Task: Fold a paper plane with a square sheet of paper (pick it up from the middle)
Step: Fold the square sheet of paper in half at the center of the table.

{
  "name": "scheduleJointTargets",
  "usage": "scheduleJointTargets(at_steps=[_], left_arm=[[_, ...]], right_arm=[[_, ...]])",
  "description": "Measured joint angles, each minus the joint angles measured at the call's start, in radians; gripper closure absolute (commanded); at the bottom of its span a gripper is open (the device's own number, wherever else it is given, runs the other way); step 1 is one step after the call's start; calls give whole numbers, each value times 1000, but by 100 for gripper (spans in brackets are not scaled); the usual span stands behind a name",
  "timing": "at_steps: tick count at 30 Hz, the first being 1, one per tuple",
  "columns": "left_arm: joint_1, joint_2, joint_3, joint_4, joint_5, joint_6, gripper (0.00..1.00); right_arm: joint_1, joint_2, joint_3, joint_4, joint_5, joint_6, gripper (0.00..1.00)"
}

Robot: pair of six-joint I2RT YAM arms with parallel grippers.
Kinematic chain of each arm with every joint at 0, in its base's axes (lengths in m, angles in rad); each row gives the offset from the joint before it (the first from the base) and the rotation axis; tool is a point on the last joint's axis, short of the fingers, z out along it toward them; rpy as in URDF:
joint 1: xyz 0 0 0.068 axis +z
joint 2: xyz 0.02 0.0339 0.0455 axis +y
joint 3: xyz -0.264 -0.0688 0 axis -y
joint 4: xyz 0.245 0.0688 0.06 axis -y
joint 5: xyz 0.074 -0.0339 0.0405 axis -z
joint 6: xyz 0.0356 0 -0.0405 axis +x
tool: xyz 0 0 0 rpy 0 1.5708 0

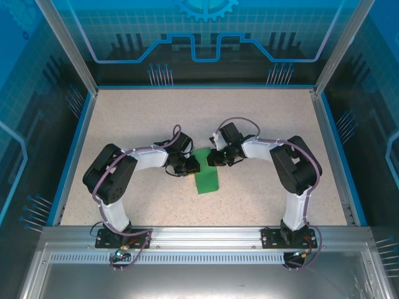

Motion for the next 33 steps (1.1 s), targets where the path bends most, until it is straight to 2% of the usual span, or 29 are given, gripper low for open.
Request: scheduleJointTargets(at_steps=[9, 21, 33], left_arm=[[0, 2, 6, -8, -2, 3, 80], [-4, 2, 8, -14, -8, 3, 80], [-5, 1, 7, -14, -11, 4, 80]], right_arm=[[-1, -27, 35, 6, -5, 0, 93], [-14, 90, 75, 14, -1, -8, 93], [-64, 92, 74, 15, 0, -34, 93]])
